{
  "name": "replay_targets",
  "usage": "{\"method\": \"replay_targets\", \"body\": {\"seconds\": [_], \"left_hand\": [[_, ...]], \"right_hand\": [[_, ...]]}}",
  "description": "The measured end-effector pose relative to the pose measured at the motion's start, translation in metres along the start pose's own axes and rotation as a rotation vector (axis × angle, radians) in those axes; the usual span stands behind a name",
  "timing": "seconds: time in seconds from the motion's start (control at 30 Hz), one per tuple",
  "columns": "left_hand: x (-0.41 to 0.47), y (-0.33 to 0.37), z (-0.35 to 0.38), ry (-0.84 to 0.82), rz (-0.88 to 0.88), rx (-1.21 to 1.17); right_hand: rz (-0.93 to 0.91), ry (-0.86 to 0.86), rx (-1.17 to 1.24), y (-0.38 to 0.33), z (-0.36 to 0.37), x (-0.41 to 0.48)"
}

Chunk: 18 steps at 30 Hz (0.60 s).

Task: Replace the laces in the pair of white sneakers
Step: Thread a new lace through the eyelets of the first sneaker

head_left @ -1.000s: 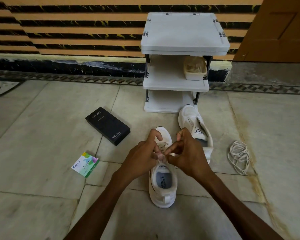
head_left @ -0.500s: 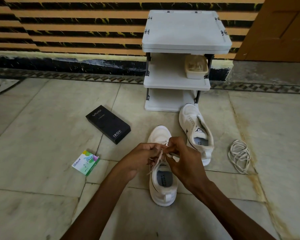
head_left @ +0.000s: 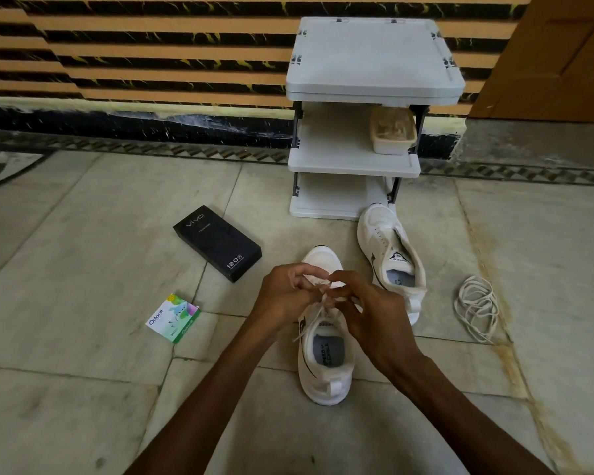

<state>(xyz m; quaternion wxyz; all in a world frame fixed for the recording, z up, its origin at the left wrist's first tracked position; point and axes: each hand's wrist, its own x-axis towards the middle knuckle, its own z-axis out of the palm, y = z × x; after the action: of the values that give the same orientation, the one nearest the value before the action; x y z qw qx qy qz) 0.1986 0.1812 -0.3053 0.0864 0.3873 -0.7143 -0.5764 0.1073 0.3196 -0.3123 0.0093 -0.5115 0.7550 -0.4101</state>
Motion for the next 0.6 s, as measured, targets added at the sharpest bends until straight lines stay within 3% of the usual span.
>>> {"method": "replay_targets", "body": {"seconds": [0.13, 0.23, 0.37, 0.47, 0.6], "left_hand": [[0.004, -0.01, -0.008, 0.158, 0.112, 0.252], [0.005, -0.02, -0.019, 0.261, 0.159, 0.508], [0.0, -0.029, -0.017, 0.288, 0.169, 0.593], [0.002, -0.031, -0.016, 0.307, 0.173, 0.536], [0.009, -0.032, -0.028, 0.273, 0.079, 0.098]], "right_hand": [[-0.015, 0.1, -0.088, 0.006, -0.006, -0.006], [0.079, 0.155, -0.088, 0.017, -0.012, -0.017], [0.198, 0.115, -0.059, 0.023, -0.014, -0.031], [0.397, -0.011, 0.092, 0.021, -0.018, -0.023], [0.65, -0.132, 0.521, 0.011, -0.031, -0.005]]}}
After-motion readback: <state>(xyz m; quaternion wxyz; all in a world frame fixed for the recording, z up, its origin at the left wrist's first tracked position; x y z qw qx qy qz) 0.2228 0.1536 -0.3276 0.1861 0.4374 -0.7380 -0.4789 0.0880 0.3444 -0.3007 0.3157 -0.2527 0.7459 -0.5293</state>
